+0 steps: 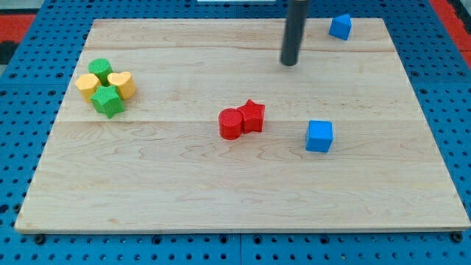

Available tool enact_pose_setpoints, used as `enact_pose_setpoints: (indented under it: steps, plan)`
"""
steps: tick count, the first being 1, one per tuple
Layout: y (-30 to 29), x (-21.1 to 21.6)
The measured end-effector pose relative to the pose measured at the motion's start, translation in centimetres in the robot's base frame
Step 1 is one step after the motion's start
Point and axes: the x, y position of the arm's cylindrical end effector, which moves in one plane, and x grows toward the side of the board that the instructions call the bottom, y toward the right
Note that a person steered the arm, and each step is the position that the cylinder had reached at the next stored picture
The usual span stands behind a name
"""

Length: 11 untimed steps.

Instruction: Point your arm at red circle

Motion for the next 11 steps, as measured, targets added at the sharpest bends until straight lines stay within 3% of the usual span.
enact_pose_setpoints:
  steps: [2, 4, 6, 9, 11]
  plan:
    - [-9.0, 6.8]
    - [-15.3, 9.0]
    - [-15.3, 16.5]
    - [-14.3, 16.1]
    - [-10.4, 14.9]
